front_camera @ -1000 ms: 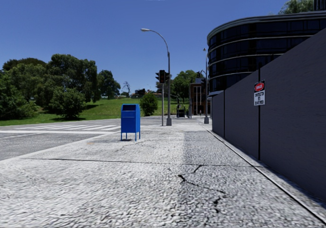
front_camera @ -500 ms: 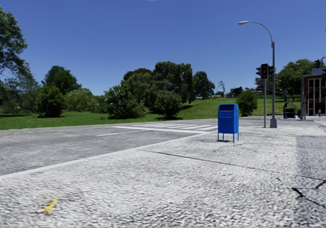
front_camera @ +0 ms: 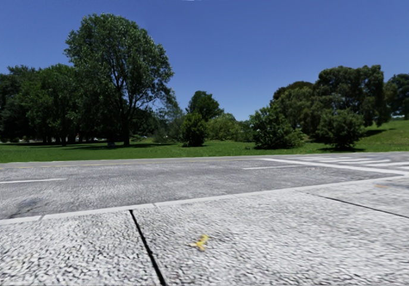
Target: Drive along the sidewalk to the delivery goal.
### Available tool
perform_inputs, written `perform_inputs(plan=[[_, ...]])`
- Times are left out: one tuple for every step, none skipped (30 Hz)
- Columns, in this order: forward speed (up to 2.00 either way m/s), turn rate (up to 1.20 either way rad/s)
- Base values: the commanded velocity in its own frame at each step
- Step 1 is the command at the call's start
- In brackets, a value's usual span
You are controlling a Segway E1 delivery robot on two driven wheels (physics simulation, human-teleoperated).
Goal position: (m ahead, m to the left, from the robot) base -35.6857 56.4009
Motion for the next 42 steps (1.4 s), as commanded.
perform_inputs(plan=[[0.0, 1.07], [0.0, 1.07], [0.0, 1.07], [0.0, 1.07], [0.0, 1.07], [0.0, 1.07], [0.0, 1.07], [0.0, 1.07], [0.0, 1.07], [0.0, 1.07], [0.0, 1.07], [0.0, 1.06], [0.0, 1.06], [0.0, 1.06], [0.0, 1.06], [0.0, 1.06], [0.0, 1.06], [0.0, 1.06], [0.0, 1.06], [0.0, 1.06], [0.0, 1.06], [0.0, 1.06], [0.0, 1.06], [0.0, 1.06], [0.0, 1.06], [0.0, 1.06], [0.0, 1.06], [0.0, 1.06], [0.0, 1.06], [0.0, 1.06], [0.0, 1.06], [0.0, 1.06], [0.0, 1.06], [0.0, 1.06], [0.0, 1.06], [0.0, 1.06], [0.0, 1.06], [0.0, 1.06], [0.0, 1.06], [0.0, 1.06], [0.0, 1.06], [0.0, 1.06]])
